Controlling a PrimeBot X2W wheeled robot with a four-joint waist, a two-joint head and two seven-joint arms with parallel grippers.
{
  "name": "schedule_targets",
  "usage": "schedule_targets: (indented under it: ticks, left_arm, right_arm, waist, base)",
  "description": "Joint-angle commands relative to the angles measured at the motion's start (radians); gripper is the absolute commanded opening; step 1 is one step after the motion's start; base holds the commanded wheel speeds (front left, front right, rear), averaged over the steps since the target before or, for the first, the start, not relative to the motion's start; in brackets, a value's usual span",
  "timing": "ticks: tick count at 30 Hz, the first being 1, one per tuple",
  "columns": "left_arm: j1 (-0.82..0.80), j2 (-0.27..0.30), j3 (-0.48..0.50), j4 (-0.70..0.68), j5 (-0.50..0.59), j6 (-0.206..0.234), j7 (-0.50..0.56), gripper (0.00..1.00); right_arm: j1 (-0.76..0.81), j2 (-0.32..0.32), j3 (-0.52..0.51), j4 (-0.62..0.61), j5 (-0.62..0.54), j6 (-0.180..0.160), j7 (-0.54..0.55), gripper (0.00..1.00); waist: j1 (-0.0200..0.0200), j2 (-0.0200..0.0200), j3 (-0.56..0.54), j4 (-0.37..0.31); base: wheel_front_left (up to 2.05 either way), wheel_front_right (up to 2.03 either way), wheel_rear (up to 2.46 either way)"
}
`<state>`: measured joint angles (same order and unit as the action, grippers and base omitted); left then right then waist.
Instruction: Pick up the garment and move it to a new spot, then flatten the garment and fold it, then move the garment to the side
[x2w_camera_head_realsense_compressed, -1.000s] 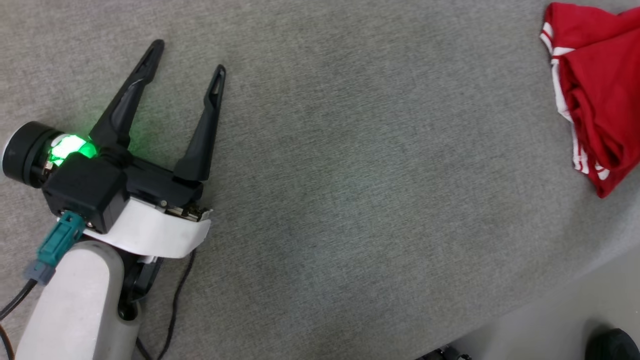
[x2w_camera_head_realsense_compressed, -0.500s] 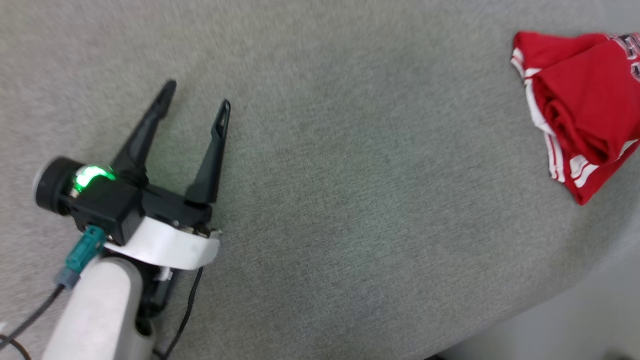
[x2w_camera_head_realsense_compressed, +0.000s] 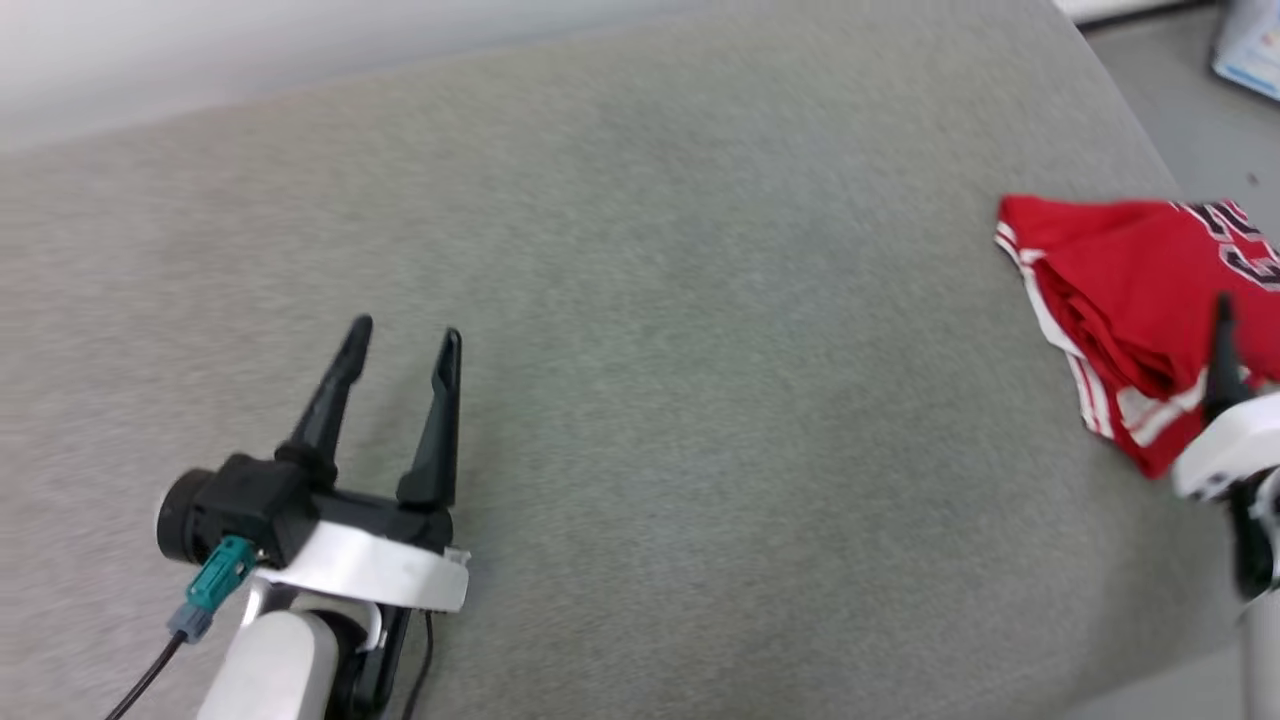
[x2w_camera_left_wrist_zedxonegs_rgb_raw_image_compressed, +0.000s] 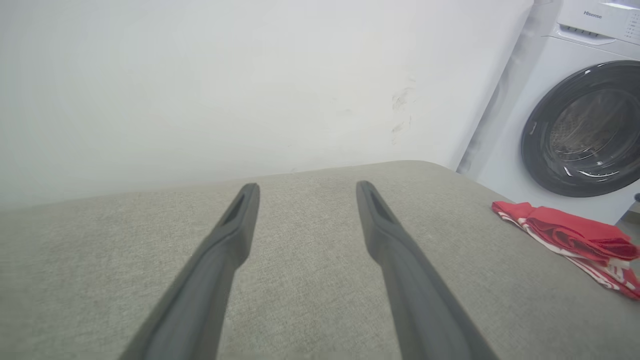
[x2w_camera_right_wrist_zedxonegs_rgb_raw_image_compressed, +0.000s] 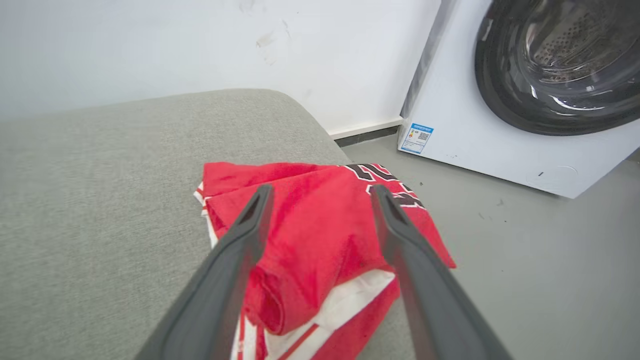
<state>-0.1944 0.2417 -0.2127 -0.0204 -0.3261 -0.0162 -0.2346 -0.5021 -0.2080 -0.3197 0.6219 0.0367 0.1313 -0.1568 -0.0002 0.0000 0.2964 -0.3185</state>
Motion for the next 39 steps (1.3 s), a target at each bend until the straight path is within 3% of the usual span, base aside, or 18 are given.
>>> schedule_targets:
  ticks: [1,13,25,29,39]
  left_arm:
    - [0.012,0.001,0.009,0.008,-0.006,0.003,-0.007,1.00]
    - [0.100,-0.044,0.068,0.103,-0.040,0.030,-0.030,1.00]
    - [0.234,-0.053,0.144,0.121,-0.016,0.031,-0.031,1.00]
    - [0.273,-0.044,0.162,0.117,0.005,0.039,-0.031,1.00]
    - [0.302,-0.051,0.174,0.125,0.025,0.014,-0.031,1.00]
  right_arm:
    - [0.024,0.013,0.015,-0.028,0.011,-0.001,0.003,1.00]
    - [0.290,0.127,0.182,-0.402,0.061,-0.001,0.102,1.00]
    - [0.509,0.158,0.253,-0.696,0.050,-0.001,0.181,1.00]
    - [0.556,0.159,0.270,-0.754,0.041,-0.001,0.197,1.00]
    - [0.614,0.159,0.283,-0.814,0.061,-0.001,0.209,1.00]
  waist:
    - [0.0002,0.0000,-0.047,0.051]
    - [0.0002,0.0000,-0.181,0.190]
    - [0.0002,0.0000,-0.303,0.251]
    - [0.0002,0.0000,-0.318,0.252]
    - [0.0002,0.0000,-0.335,0.263]
  base:
    - [0.00,0.00,0.00]
    - [0.00,0.00,0.00]
    - [0.00,0.00,0.00]
    - [0.00,0.00,0.00]
    - [0.00,0.00,0.00]
